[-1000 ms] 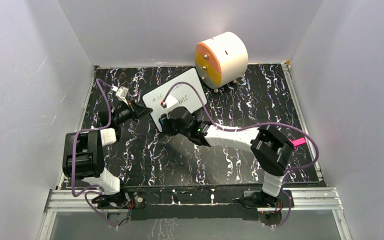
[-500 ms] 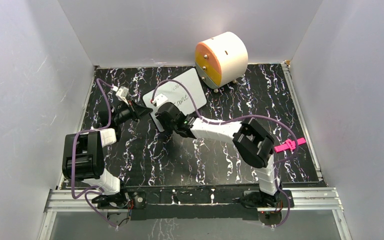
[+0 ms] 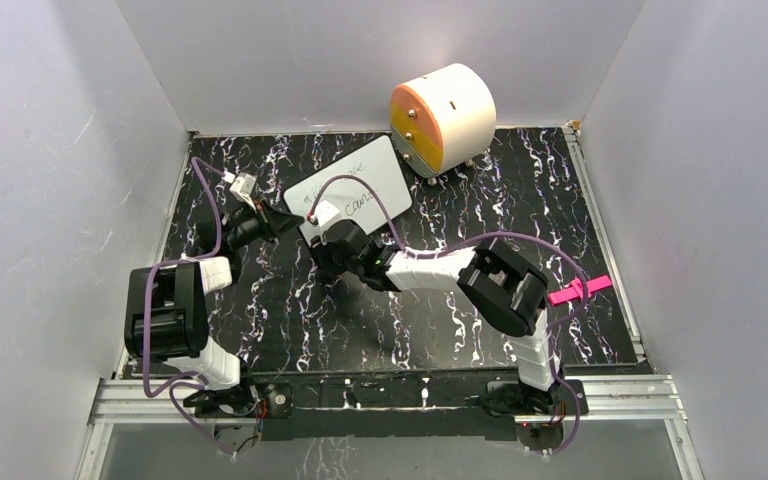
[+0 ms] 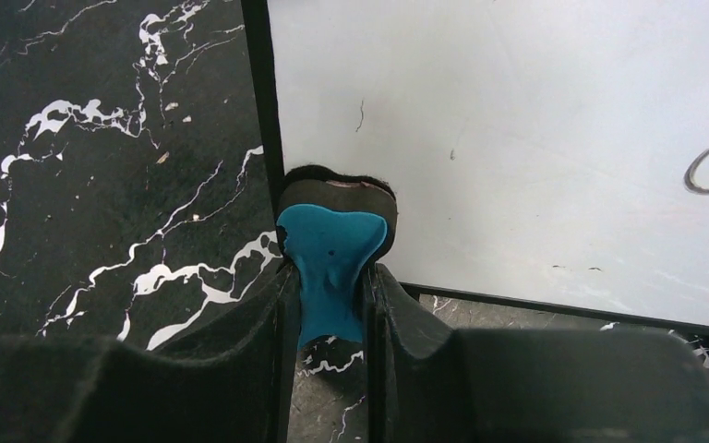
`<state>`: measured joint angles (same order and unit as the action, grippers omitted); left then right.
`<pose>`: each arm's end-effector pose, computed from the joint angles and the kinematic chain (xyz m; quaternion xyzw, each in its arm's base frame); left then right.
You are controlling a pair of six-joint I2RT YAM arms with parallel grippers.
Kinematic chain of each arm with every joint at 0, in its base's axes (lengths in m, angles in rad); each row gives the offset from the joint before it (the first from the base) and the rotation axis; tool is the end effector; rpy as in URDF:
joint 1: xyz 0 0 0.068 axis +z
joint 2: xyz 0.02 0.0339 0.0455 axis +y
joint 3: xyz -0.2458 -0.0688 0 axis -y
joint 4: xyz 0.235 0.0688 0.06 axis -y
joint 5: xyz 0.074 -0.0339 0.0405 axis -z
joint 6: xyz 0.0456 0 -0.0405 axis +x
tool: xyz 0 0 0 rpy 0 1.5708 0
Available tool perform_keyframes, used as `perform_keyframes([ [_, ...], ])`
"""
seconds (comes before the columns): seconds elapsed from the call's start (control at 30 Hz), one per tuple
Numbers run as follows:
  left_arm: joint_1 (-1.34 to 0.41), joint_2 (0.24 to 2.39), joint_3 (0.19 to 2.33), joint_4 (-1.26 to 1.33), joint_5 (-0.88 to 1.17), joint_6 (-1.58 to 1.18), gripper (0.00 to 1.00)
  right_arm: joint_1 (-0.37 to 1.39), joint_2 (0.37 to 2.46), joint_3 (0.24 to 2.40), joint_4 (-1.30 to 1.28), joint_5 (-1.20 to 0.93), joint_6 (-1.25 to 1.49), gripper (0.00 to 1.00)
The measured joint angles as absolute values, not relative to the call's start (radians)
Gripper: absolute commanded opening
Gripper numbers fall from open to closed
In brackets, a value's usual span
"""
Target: Erase the whiteboard
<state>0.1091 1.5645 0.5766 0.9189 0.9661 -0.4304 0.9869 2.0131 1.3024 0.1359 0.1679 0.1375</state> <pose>0.2999 -0.0049 0.1892 0.1329 0.7085 -0.4319 0.5421 0.2502 0.3648 0.1631 -0.3242 0.8142 0.1914 0.4420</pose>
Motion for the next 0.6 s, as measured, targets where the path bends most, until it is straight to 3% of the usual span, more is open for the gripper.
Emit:
perform_keyframes([
  [0.6, 0.103, 1.575, 0.577, 0.926, 0.951, -0.431, 0.0, 0.751, 2.004, 1.417, 0.166, 0.109, 0.168, 0.16],
])
